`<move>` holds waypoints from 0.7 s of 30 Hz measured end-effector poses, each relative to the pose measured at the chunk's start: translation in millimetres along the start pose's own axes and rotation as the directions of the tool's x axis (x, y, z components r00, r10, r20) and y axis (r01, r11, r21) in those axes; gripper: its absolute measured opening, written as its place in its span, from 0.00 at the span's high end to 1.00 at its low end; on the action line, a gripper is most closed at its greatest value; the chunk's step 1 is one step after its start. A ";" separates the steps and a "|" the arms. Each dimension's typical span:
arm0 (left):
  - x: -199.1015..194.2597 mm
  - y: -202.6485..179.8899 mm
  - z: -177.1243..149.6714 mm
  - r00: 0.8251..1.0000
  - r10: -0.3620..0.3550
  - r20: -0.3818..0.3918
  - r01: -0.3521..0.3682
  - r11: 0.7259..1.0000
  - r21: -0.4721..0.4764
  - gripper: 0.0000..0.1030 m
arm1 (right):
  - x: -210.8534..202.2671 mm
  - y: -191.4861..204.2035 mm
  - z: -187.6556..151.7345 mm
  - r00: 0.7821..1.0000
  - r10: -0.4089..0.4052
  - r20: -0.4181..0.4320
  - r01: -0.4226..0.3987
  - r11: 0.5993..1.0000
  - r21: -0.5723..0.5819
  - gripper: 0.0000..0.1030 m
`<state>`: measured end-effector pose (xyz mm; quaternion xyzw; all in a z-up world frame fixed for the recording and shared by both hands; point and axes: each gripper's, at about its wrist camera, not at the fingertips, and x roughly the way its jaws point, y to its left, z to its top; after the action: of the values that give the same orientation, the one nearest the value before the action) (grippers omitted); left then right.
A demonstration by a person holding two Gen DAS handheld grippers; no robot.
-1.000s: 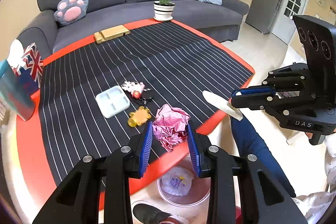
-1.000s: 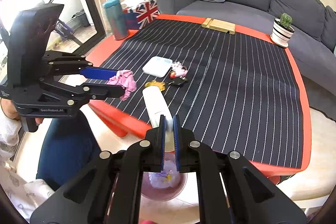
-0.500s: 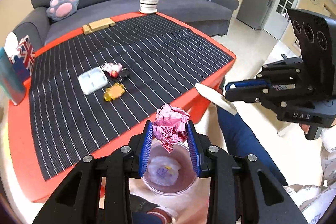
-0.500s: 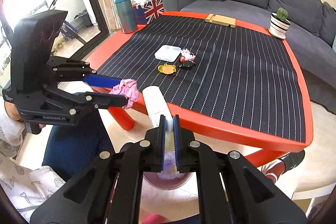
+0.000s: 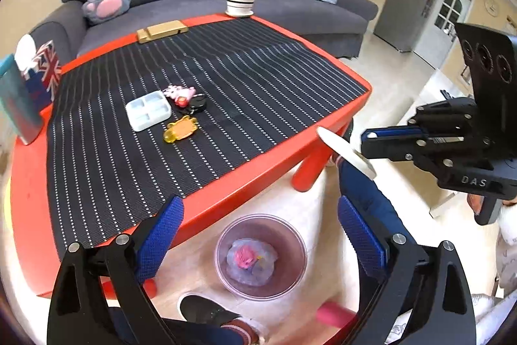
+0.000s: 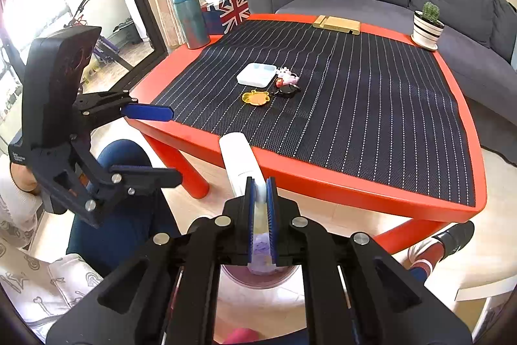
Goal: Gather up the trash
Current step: 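Open the right gripper over the pink bin to drop the white block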
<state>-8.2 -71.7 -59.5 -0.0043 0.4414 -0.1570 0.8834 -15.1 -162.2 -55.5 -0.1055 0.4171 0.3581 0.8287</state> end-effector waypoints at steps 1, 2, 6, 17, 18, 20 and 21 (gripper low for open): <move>-0.3 1.1 -0.1 1.000 0.000 0.000 0.000 1.000 -0.003 0.08 | 0.3 0.0 -0.3 1.000 0.001 -0.001 -0.001 1.000 0.000 0.93; -0.8 1.9 -0.2 1.000 0.002 0.001 -0.002 1.000 -0.005 0.08 | 0.5 0.0 -0.7 1.000 0.002 -0.001 -0.002 1.000 0.001 0.93; -1.8 5.1 -0.5 1.000 0.007 0.002 -0.007 1.000 -0.016 0.08 | 2.0 0.7 -0.7 1.000 0.006 -0.003 -0.006 1.000 0.003 0.93; -13.5 15.5 -4.9 1.000 0.022 0.017 -0.021 0.998 -0.053 0.08 | 3.8 5.1 -1.8 1.000 0.027 -0.011 -0.027 1.000 -0.009 0.93; -15.4 17.2 -5.3 1.000 0.024 0.020 -0.023 0.998 -0.057 0.08 | 4.1 5.7 -1.7 0.999 0.029 -0.013 -0.029 1.000 -0.010 0.93; -17.3 19.9 -5.8 0.999 0.027 0.024 -0.026 0.998 -0.064 0.08 | 5.6 7.4 -1.2 0.999 0.036 -0.017 -0.036 0.999 -0.014 0.93; -18.1 21.2 -6.1 0.999 0.030 0.025 -0.028 0.997 -0.067 0.08 | 6.5 8.2 -1.0 0.999 0.043 -0.019 -0.043 0.999 -0.014 0.93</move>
<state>-17.3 -45.7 -52.2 -0.0294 0.4349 -0.1293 0.8907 -18.8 -153.5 -60.1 -0.1060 0.4243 0.3778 0.8161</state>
